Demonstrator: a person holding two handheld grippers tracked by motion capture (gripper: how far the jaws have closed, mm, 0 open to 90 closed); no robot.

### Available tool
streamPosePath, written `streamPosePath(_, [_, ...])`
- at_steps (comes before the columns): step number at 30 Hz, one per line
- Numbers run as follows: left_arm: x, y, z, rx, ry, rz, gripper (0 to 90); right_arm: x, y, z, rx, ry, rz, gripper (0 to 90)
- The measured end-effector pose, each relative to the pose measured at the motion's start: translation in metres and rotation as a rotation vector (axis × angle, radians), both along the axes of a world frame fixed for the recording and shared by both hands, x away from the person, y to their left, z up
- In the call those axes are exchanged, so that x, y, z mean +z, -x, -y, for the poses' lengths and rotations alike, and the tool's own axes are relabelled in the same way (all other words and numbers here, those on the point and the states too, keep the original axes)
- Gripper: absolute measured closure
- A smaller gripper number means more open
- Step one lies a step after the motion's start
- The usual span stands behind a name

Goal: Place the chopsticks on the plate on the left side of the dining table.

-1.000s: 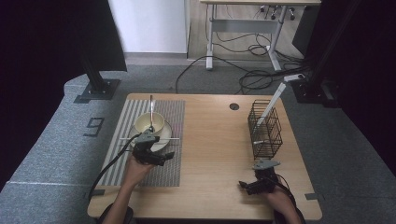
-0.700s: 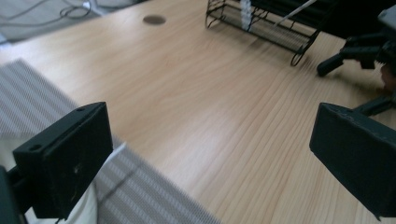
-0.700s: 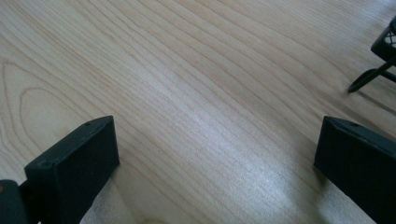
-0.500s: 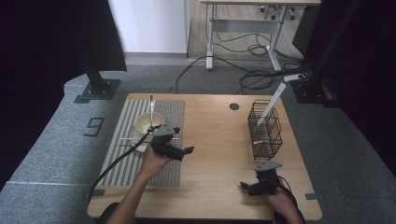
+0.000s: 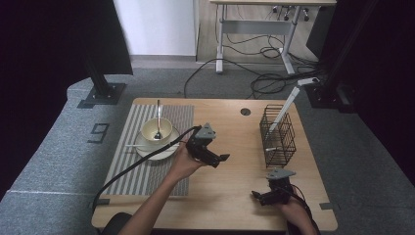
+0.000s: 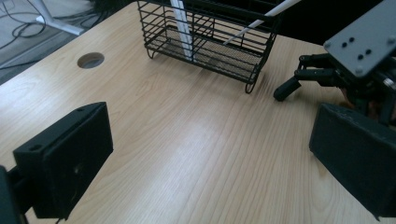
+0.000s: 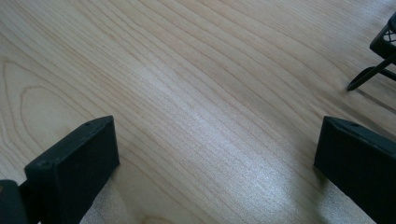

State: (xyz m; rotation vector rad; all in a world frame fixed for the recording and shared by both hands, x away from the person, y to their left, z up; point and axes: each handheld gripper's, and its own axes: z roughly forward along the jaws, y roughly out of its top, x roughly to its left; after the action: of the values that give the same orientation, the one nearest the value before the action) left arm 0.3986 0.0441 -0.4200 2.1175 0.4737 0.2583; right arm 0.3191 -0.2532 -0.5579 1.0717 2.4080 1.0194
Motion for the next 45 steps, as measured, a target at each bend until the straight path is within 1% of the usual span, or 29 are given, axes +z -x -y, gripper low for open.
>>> streamPosePath(2, [0.002, -0.001, 0.009, -0.013, 0.010, -0.007, 0.0, 0.000, 0.000, 0.000, -0.002, -0.001, -0.003, 0.0])
streamPosePath(4, [0.004, -0.002, 0.020, -0.027, 0.005, -0.003, 0.0, 0.000, 0.000, 0.000, -0.001, 0.000, -0.002, 0.0])
streamPosePath(8, [0.009, -0.001, 0.043, -0.066, -0.028, 0.007, 0.0, 0.000, 0.000, 0.000, 0.000, 0.001, -0.002, 0.0])
streamPosePath(11, [0.012, 0.000, 0.057, -0.086, -0.034, 0.008, 1.3, 0.000, 0.000, 0.000, 0.001, 0.000, -0.001, 0.0])
streamPosePath(14, [0.013, -0.001, 0.074, -0.113, -0.057, 0.016, 3.9, 0.000, 0.000, 0.001, 0.003, 0.002, -0.002, 0.0])
streamPosePath(18, [0.014, -0.002, 0.092, -0.145, -0.056, 0.014, 8.6, 0.000, 0.000, 0.000, 0.002, 0.002, -0.002, 0.0])
streamPosePath(21, [0.015, 0.000, 0.108, -0.170, -0.061, 0.031, 12.5, 0.000, 0.000, 0.001, 0.003, 0.002, -0.002, 0.0])
streamPosePath(25, [0.015, 0.002, 0.122, -0.195, -0.054, 0.035, 15.2, 0.000, 0.000, 0.001, 0.005, 0.002, -0.002, 0.0])
streamPosePath(27, [0.014, 0.003, 0.128, -0.203, -0.046, 0.044, 20.1, 0.000, 0.000, 0.001, 0.004, 0.002, -0.002, 0.0])
streamPosePath(30, [0.012, 0.002, 0.133, -0.221, -0.048, 0.040, 30.6, 0.000, 0.000, 0.001, 0.005, 0.003, -0.002, 0.0])
streamPosePath(33, [0.011, 0.002, 0.134, -0.229, -0.056, 0.044, 39.7, 0.000, 0.000, 0.001, 0.006, 0.003, -0.002, 0.0])
streamPosePath(35, [0.010, 0.002, 0.134, -0.224, -0.062, 0.060, 46.4, 0.000, 0.000, 0.001, 0.007, 0.002, -0.002, 0.0])
streamPosePath(37, [0.010, 0.002, 0.134, -0.237, -0.052, 0.061, 54.7, 0.000, 0.000, 0.001, 0.008, 0.001, -0.003, 0.0])
streamPosePath(40, [0.011, 0.003, 0.135, -0.229, -0.041, 0.065, 63.4, 0.000, 0.000, 0.001, 0.009, 0.002, -0.003, 0.0])
streamPosePath(41, [0.012, 0.003, 0.135, -0.234, -0.040, 0.064, 65.5, 0.000, 0.000, 0.001, 0.007, 0.002, -0.002, 0.0])
streamPosePath(42, [0.013, 0.003, 0.136, -0.236, -0.046, 0.066, 68.6, 0.000, 0.000, 0.001, 0.007, 0.002, -0.003, 0.0])
streamPosePath(45, [0.015, 0.004, 0.136, -0.225, -0.071, 0.108, 71.6, 0.000, 0.000, 0.001, 0.008, 0.002, -0.002, 0.0])
